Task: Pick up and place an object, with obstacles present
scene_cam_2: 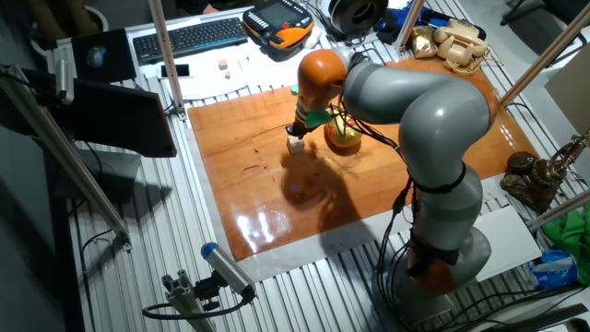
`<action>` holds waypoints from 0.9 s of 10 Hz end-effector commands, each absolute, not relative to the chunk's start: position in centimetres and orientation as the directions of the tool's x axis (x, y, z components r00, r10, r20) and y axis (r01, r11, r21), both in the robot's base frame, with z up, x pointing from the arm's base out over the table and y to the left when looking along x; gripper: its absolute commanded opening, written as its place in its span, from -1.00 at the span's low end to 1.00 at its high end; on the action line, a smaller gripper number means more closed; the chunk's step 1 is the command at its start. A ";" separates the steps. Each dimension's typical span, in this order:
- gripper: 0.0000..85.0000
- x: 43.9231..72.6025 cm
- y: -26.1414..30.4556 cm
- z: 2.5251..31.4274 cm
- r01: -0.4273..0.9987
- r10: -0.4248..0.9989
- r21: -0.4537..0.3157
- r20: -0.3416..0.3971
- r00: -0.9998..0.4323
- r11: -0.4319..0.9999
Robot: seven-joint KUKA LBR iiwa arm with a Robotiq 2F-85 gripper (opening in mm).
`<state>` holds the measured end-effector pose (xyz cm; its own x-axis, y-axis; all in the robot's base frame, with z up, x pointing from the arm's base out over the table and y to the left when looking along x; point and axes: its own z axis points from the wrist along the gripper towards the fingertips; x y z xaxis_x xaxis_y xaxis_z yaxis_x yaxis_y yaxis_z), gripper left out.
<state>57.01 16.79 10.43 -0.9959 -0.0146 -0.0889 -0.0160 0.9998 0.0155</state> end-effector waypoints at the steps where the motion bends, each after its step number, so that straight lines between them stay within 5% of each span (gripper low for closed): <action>1: -1.00 57.2 16.9 10.2 -0.022 -0.020 0.017 -0.099 -0.995 1.000; 4: -1.00 57.7 17.3 9.7 -0.055 -0.051 0.035 -0.116 -0.992 0.998; 6: -0.20 57.5 17.7 9.6 -0.048 -0.043 0.029 -0.138 -0.990 0.998; 7: -0.20 57.5 17.8 9.6 -0.043 -0.039 0.022 -0.150 -0.988 0.999; 8: 0.20 57.4 17.9 9.6 -0.038 -0.038 0.000 -0.165 -0.985 0.999; 9: 0.20 57.4 18.0 9.6 -0.011 -0.012 -0.008 -0.182 -0.983 1.000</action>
